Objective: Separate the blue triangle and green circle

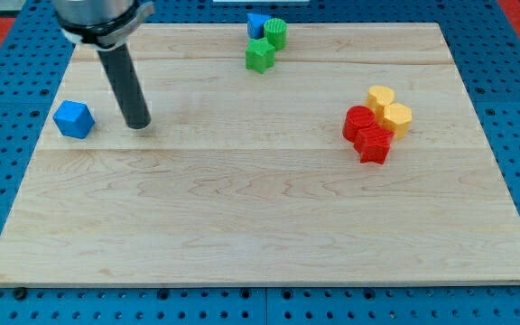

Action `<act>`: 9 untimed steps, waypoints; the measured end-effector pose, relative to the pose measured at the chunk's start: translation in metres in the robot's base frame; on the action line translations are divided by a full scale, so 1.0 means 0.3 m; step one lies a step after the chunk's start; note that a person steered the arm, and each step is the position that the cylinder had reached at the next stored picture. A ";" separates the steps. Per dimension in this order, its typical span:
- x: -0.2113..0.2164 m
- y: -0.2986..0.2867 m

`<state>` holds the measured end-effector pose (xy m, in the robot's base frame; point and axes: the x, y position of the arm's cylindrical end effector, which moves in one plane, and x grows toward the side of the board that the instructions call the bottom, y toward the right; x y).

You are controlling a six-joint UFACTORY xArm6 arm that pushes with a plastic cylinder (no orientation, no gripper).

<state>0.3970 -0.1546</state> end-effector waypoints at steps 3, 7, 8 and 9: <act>-0.150 0.282; -0.683 0.715; -0.677 0.563; -0.677 0.395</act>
<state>0.1938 -0.0362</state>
